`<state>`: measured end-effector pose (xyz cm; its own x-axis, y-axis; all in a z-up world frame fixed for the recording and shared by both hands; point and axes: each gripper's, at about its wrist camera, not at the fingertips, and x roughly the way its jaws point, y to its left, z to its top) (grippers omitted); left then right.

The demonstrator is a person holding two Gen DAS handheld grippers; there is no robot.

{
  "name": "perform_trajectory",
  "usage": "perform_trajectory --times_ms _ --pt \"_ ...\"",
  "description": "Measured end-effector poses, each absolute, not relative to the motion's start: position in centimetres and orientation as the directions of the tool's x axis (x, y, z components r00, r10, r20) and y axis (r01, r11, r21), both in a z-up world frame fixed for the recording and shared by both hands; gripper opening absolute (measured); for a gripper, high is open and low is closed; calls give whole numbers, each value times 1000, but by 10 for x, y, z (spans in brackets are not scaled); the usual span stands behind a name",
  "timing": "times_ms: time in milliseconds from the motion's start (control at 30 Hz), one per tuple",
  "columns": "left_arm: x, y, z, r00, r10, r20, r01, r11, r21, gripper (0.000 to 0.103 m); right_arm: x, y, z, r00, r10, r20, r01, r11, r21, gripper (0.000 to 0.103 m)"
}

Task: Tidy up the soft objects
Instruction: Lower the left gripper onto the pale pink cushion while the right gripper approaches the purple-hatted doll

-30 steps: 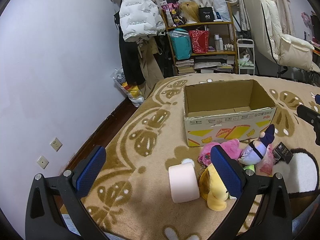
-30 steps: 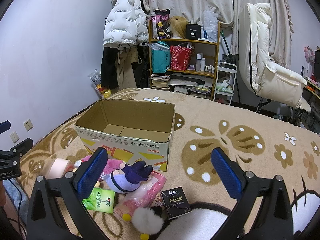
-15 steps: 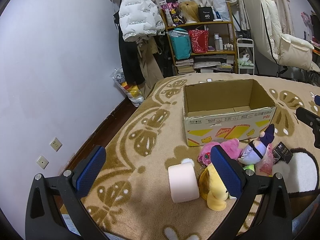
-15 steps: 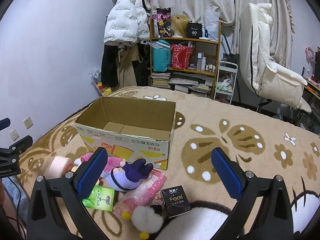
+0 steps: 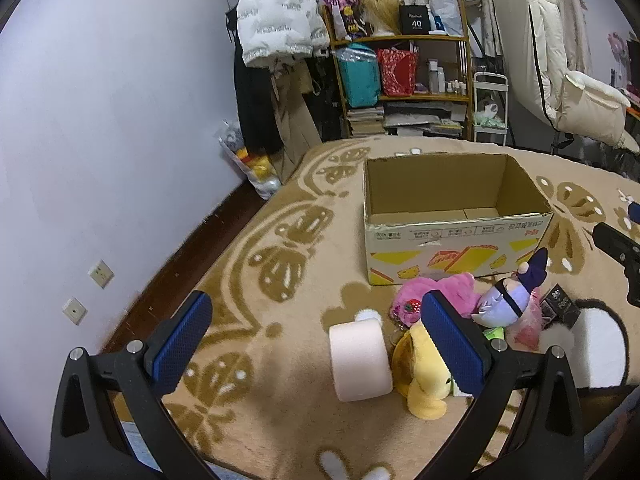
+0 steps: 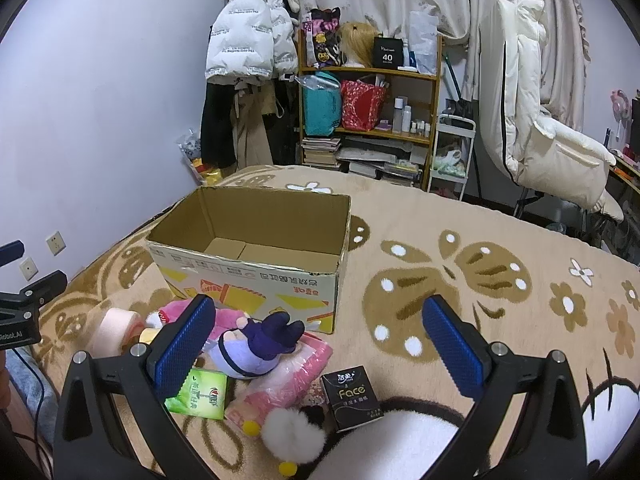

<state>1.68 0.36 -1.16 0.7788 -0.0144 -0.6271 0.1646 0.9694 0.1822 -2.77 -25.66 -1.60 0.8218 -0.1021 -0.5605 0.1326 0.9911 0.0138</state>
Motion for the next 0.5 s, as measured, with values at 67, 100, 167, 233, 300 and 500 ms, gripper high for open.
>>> perform_trajectory --times_ms 67,100,167,233,300,500 --pt "23 3 -14 766 -23 -643 170 971 168 103 -28 -260 -19 816 -102 -569 140 990 22 103" --pt "27 2 -15 759 -22 -651 171 971 166 103 -21 -260 -21 809 -103 -578 144 989 26 103" --pt "33 1 -20 748 -22 -663 174 971 165 103 -18 -266 -23 796 -107 -595 158 987 34 103" --pt "41 -2 -26 733 -18 -680 182 969 170 103 -14 -272 -26 778 -106 -620 172 984 46 103" --pt "48 -5 -33 714 -16 -700 191 966 173 103 -10 -279 -31 758 -102 -644 182 982 58 103" --pt "69 -9 -54 658 -13 -753 202 966 160 103 3 -292 -46 714 -87 -695 197 977 79 103"
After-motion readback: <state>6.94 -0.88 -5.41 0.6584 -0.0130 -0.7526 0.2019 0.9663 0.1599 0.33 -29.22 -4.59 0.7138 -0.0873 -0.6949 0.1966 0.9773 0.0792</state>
